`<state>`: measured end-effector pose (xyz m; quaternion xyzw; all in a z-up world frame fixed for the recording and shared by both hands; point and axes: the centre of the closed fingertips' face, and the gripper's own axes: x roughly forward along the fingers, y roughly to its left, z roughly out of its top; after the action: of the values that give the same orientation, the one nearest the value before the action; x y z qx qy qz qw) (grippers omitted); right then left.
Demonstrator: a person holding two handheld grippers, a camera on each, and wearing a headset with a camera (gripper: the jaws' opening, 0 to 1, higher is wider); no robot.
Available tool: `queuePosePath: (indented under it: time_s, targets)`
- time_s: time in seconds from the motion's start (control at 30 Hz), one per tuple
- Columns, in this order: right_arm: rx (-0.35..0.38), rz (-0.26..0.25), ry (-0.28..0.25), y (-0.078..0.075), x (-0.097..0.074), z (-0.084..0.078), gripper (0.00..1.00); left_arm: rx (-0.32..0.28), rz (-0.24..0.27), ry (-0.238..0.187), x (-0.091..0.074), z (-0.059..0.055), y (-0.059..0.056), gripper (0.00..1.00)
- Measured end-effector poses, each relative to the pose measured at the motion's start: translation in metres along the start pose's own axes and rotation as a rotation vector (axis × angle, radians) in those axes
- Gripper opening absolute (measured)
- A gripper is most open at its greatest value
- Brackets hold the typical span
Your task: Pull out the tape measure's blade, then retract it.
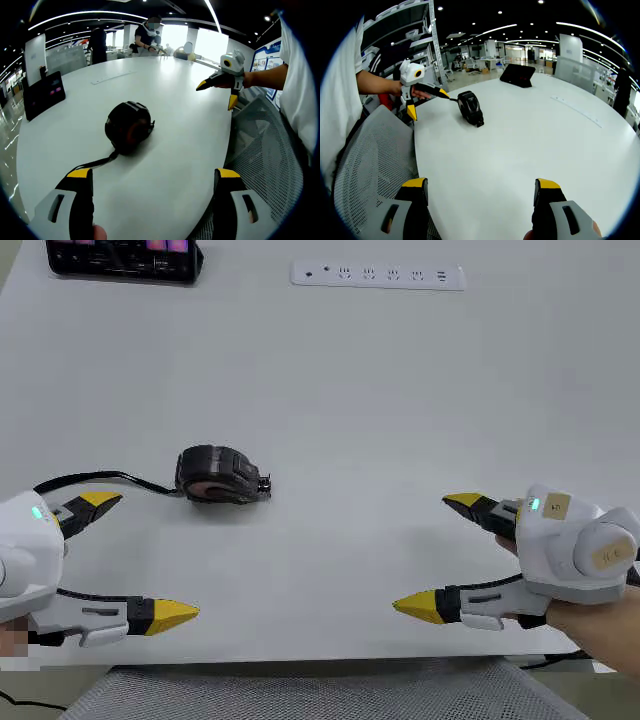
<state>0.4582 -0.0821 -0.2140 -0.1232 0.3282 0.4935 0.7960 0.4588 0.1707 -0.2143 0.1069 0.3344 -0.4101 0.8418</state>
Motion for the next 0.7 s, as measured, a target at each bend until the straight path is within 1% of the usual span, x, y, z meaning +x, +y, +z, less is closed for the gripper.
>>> queuePosePath:
  time_s: [0.1,0.3,0.47,0.57,0.7]
  targets:
    - [-0.005,-0.007,-0.002,-0.001,-0.0001,0.0005,0.86,0.001,0.001,-0.001,-0.0001,0.0004,0.0002,0.99]
    - [-0.007,-0.002,-0.005,-0.0005,0.0006,0.0019,0.84,0.0,0.005,-0.002,-0.0004,0.0009,0.0013,0.99]
    - [-0.012,0.01,-0.006,0.0002,0.0014,0.003,0.79,-0.007,0.012,-0.005,-0.001,0.001,0.0042,0.97]
    - [-0.012,0.006,-0.004,-0.0019,0.002,0.0031,0.8,-0.008,0.008,-0.005,-0.0012,0.0006,0.0051,0.95]
    - [-0.01,0.008,-0.01,-0.0048,0.0041,0.0059,0.79,0.003,0.006,-0.003,-0.0004,0.0016,0.008,0.95]
